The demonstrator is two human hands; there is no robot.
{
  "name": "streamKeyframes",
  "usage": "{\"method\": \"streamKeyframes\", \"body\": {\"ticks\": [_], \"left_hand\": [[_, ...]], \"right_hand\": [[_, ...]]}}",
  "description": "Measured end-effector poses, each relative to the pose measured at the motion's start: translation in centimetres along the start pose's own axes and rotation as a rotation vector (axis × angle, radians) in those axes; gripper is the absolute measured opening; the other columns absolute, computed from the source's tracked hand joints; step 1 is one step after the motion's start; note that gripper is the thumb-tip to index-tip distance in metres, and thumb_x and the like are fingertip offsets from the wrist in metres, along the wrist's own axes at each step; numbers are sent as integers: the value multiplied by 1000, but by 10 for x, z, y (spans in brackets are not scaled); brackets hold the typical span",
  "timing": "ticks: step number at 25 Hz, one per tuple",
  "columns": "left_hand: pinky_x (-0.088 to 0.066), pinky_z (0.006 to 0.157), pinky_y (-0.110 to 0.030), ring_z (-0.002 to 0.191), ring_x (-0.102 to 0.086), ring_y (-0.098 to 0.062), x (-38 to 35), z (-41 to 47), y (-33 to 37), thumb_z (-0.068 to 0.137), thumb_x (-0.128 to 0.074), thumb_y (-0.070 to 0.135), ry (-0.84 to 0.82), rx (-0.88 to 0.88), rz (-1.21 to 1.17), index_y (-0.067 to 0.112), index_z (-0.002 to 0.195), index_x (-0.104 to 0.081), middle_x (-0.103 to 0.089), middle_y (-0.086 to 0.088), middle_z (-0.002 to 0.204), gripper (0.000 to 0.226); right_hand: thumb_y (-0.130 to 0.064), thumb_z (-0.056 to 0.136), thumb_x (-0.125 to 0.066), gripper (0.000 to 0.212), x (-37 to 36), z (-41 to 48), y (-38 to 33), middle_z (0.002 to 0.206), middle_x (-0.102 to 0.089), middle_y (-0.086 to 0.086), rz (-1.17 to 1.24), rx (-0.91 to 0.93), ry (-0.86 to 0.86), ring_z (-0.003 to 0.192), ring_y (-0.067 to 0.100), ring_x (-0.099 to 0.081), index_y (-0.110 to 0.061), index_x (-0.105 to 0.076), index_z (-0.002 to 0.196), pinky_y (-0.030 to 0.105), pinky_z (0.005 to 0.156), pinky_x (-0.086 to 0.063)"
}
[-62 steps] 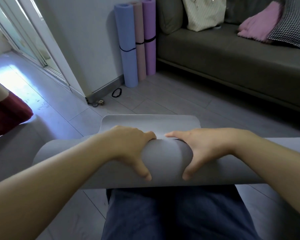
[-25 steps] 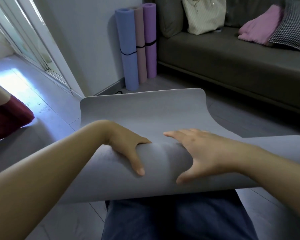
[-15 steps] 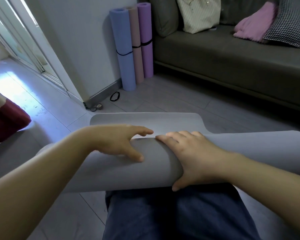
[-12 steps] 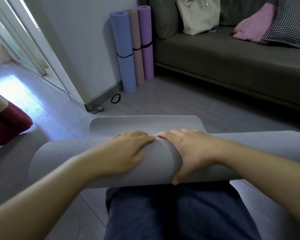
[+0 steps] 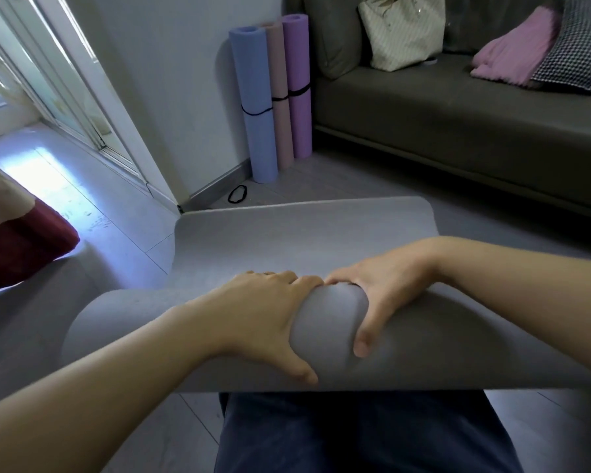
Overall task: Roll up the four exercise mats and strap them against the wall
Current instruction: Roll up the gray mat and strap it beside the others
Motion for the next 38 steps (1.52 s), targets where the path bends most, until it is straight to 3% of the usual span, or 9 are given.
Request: {"method": "streamKeyframes", "body": {"ticks": [3, 5, 10, 14, 17, 19, 26, 32, 38], "left_hand": [[-44, 88, -31, 103, -54, -12, -2, 15, 0, 56, -72, 73, -129, 0, -99, 42, 130, -35, -54, 13, 117, 89], [-44, 94, -32, 106, -54, -11, -2, 29, -10, 57, -76, 67, -256, 33, -195, 41, 132, -38, -55, 14, 120, 88], [-40, 98, -28, 111, -53, -8, -3, 57, -30, 66, -76, 59, -533, 86, -344, 43, 132, -41, -55, 21, 120, 77], [-32, 108, -35, 127, -42, -11, 1, 53, -32, 63, -71, 69, -376, 92, -283, 44, 145, -22, -42, 17, 138, 98], [-30, 108, -45, 127, -41, -18, 1, 29, -19, 55, -62, 80, -91, 59, 91, 40, 145, -4, -35, 10, 141, 114], [-33, 104, -44, 122, -46, -20, 3, 17, -7, 55, -56, 83, -2, 22, 260, 37, 143, -2, -40, 7, 136, 113], [-40, 95, -41, 103, -55, -23, 29, 17, 13, 55, -61, 79, 33, 11, 184, 33, 131, -26, -52, 4, 116, 95], [-40, 87, -32, 103, -55, -16, 17, 2, 17, 55, -68, 74, -87, 31, -5, 42, 128, -25, -53, 14, 117, 90], [-45, 90, -24, 100, -55, 3, -10, 1, 10, 59, -77, 64, -439, 27, -336, 54, 126, -36, -55, 28, 112, 79]], "right_hand": [[-52, 61, -84, 83, -7, -4, 10, 124, -54, -21, 116, -4, 18, 112, 3, -55, -45, -40, 131, 30, 99, -47], [-58, 65, -80, 90, 3, -18, 10, 136, -47, -17, 78, -2, 150, 120, 4, -49, -43, -33, 139, 26, 102, -41], [-73, 55, -74, 124, -14, -35, -10, 142, -35, -8, -383, -62, 461, 129, 16, -36, -33, -4, 149, 40, 106, -36], [-76, 52, -71, 126, -17, -22, 0, 135, -41, -4, -435, -92, 558, 123, 20, -42, -31, -3, 148, 42, 102, -38], [-76, 50, -71, 118, -5, -21, 2, 129, -49, -7, -371, -33, 600, 116, 18, -49, -35, -14, 145, 38, 97, -43], [-74, 49, -73, 112, -3, -20, 0, 125, -52, -10, -331, 3, 596, 111, 16, -51, -39, -20, 141, 36, 93, -45], [-65, 49, -81, 102, -3, -45, 2, 120, -51, -21, -210, 57, 586, 106, 6, -50, -49, -25, 132, 25, 86, -43], [-62, 49, -84, 92, -6, -50, -9, 110, -56, -20, -240, 53, 368, 97, 4, -55, -49, -33, 124, 26, 82, -48], [-53, 60, -85, 81, -27, -32, -2, 113, -53, -24, -31, 35, 80, 102, 1, -52, -45, -41, 128, 20, 85, -43]]}}
Point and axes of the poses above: each hand's wrist, its own z-axis towards the middle knuckle, its own x-axis out of the back of the hand, y = z × x, the point moved 7 cm from there along z, towards the middle knuckle
